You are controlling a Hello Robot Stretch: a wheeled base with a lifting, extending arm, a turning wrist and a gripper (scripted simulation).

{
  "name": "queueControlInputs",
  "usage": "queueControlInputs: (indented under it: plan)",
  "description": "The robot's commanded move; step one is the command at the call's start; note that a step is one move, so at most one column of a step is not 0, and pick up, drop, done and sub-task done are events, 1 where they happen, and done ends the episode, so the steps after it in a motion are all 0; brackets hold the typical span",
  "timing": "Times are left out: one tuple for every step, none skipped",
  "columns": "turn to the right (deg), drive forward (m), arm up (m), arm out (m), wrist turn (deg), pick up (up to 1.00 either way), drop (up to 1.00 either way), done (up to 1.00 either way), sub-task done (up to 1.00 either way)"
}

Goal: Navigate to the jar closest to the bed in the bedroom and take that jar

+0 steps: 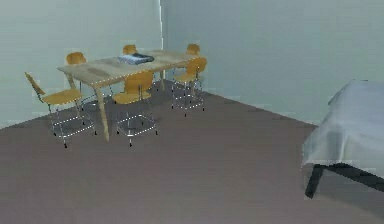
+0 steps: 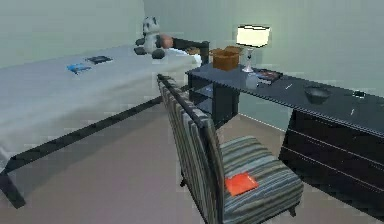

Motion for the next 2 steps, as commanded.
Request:
queueControlInputs:
  plan:
    - [39.0,0.00,0.00,0.00,0.0,0.00,0.00,0.00,0.00]
    - [0.0,0.85,0.00,0.00,0.0,0.00,0.00,0.00,0.00]
